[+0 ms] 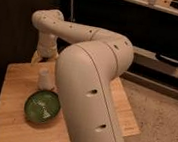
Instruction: Place the ceramic cup in the ceramic bowl
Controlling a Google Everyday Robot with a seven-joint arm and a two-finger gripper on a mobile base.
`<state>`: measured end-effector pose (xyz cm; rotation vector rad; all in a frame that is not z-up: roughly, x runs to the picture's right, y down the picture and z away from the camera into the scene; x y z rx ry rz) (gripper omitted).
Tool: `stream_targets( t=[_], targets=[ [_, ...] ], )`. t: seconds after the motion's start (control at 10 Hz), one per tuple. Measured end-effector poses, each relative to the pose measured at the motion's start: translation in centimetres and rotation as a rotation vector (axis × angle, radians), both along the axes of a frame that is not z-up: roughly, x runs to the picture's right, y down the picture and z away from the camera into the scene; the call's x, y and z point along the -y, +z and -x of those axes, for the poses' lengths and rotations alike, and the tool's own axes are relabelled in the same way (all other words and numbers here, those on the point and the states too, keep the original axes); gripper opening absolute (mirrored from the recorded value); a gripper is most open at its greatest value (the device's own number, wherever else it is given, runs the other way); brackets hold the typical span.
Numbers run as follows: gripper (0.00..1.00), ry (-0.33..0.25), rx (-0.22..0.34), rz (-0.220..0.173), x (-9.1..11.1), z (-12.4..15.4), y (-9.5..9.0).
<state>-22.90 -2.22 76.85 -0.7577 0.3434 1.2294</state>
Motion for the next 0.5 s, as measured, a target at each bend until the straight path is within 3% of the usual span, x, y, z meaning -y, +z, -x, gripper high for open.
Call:
stream_targets(
  t=[0.5],
  targets=[
    [0.8, 0.0, 0.0, 0.0, 0.0, 0.0, 0.0]
  ],
)
